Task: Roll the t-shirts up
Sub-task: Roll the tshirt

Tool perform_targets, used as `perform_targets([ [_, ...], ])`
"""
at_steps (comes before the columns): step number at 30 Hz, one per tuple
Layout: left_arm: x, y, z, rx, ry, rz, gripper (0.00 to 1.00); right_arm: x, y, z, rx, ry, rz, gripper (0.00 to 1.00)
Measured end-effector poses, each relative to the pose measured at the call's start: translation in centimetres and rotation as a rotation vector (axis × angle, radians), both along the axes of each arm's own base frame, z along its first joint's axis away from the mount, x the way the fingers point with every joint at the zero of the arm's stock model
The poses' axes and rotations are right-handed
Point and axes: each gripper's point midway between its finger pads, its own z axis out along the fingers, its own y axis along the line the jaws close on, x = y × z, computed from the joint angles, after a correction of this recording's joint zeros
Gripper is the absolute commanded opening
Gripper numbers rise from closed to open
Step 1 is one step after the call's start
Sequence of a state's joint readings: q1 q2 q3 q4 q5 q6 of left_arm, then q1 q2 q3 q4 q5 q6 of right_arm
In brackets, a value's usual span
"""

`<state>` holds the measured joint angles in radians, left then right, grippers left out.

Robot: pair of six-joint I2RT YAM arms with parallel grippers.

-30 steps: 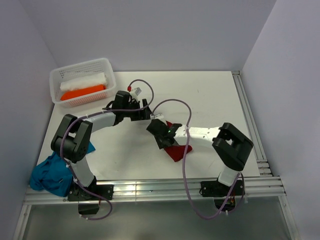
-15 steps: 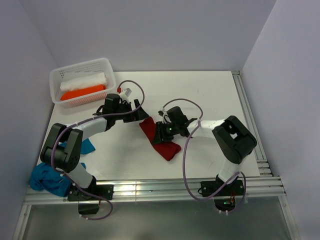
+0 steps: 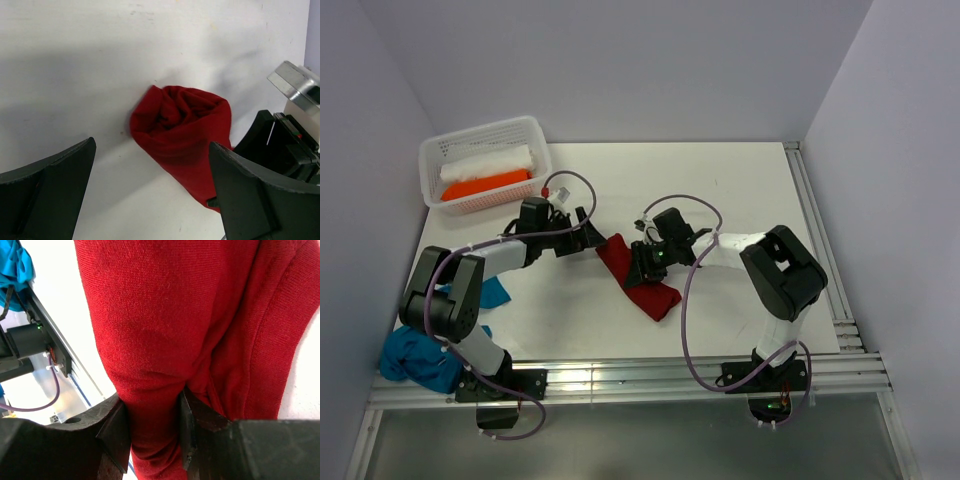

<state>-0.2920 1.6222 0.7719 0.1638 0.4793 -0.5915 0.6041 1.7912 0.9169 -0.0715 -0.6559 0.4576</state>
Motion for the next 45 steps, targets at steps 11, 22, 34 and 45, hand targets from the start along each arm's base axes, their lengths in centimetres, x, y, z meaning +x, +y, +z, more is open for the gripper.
perform_targets([
  [11,-0.5,-1.2,-1.2,-0.119,0.07,-0.07,1.0,0.0,0.0,-0.1,-0.007,-0.002,0.017,0.0],
  [22,-0.9,-1.7,-1.1,-0.208,0.068,-0.099,0.99,-0.1,0.1,-0.1,-0.002,0.007,0.034,0.0],
  [34,1.0,-3.2,-1.3,-0.203,0.077,-0.133,0.99,-0.2,0.1,-0.2,-0.01,0.014,0.049,0.0],
  [45,1.5,-3.9,-1.9,-0.173,0.065,-0.161,0.77,-0.2,0.2,-0.2,-0.013,0.024,0.054,0.0],
])
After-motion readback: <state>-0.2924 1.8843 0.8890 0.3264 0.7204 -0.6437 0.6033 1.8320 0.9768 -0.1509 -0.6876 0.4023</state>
